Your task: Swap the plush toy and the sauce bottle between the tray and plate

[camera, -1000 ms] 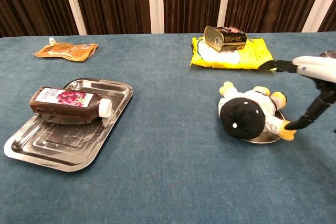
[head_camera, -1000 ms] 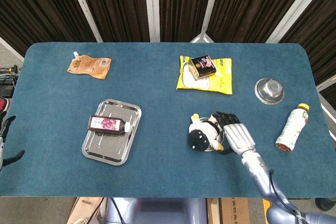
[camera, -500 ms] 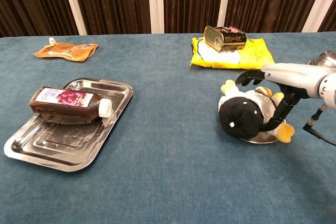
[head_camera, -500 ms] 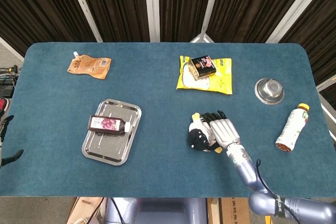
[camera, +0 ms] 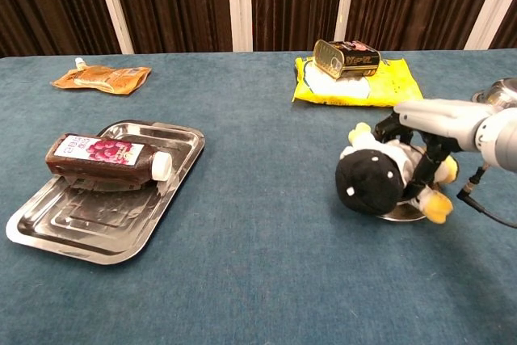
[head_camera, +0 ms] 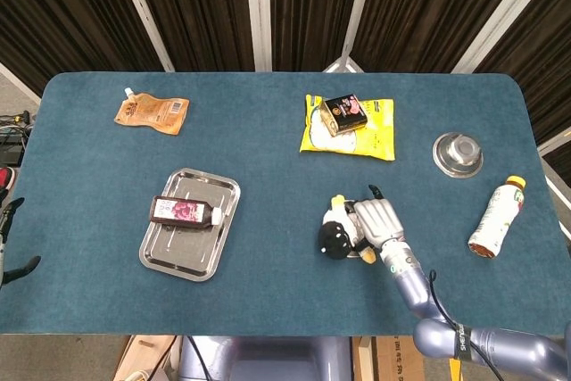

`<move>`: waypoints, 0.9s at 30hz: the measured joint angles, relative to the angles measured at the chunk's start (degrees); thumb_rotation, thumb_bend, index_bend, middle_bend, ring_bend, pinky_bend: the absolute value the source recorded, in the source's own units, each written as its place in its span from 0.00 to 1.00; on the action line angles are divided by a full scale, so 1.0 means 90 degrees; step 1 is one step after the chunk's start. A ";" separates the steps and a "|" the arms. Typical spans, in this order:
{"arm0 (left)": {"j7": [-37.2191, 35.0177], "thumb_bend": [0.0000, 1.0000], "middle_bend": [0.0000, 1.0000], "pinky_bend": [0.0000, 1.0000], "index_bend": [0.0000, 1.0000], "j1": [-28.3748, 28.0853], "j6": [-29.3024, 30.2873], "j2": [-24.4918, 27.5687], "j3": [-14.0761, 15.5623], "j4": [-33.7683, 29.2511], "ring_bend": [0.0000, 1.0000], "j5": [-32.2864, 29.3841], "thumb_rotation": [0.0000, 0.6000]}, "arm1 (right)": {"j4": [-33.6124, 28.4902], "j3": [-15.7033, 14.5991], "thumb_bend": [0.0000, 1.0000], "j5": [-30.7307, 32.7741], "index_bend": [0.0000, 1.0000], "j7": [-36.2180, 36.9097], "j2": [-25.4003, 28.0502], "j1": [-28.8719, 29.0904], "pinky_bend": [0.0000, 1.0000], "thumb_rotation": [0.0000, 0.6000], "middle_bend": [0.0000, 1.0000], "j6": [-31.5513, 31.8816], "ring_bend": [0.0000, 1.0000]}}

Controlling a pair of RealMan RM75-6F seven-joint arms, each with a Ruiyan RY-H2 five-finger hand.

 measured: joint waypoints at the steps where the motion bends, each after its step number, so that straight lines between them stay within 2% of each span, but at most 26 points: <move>1: -0.0006 0.18 0.02 0.12 0.15 0.0006 0.0010 0.0005 -0.0002 -0.0003 0.00 0.0001 1.00 | -0.0048 0.0043 0.06 -0.0032 0.45 0.0013 0.0012 0.0010 0.00 1.00 0.50 0.0060 0.44; 7: -0.0049 0.18 0.02 0.12 0.15 0.0018 0.0015 0.0024 -0.0040 0.0008 0.00 -0.0058 1.00 | -0.0370 0.0399 0.06 0.0018 0.45 -0.0199 0.0084 0.0329 0.00 1.00 0.50 0.0246 0.44; 12: -0.0042 0.18 0.02 0.12 0.15 -0.0047 -0.0116 -0.0008 -0.0093 0.0098 0.00 -0.0155 1.00 | -0.0208 0.0782 0.06 0.0682 0.46 -0.0526 -0.0215 0.1009 0.00 1.00 0.50 0.0117 0.44; 16: -0.0019 0.18 0.02 0.12 0.15 -0.0127 -0.0263 -0.0074 -0.0105 0.0213 0.00 -0.0196 1.00 | 0.0252 0.1012 0.06 0.1200 0.46 -0.0745 -0.0642 0.1551 0.00 1.00 0.50 0.0022 0.44; 23: -0.0021 0.18 0.02 0.12 0.15 -0.0216 -0.0447 -0.0126 -0.0128 0.0332 0.00 -0.0311 1.00 | 0.1428 0.1202 0.06 0.1508 0.46 -0.0853 -0.1437 0.2205 0.00 1.00 0.49 -0.0168 0.43; 25: -0.0017 0.18 0.02 0.12 0.15 -0.0223 -0.0462 -0.0127 -0.0154 0.0345 0.00 -0.0372 1.00 | 0.1715 0.1203 0.06 0.1568 0.41 -0.0849 -0.1607 0.2319 0.00 1.00 0.46 -0.0246 0.41; 27: -0.0021 0.18 0.01 0.12 0.15 -0.0227 -0.0479 -0.0117 -0.0170 0.0338 0.00 -0.0413 1.00 | 0.2024 0.1188 0.06 0.1615 0.27 -0.0828 -0.1786 0.2431 0.00 1.00 0.34 -0.0343 0.30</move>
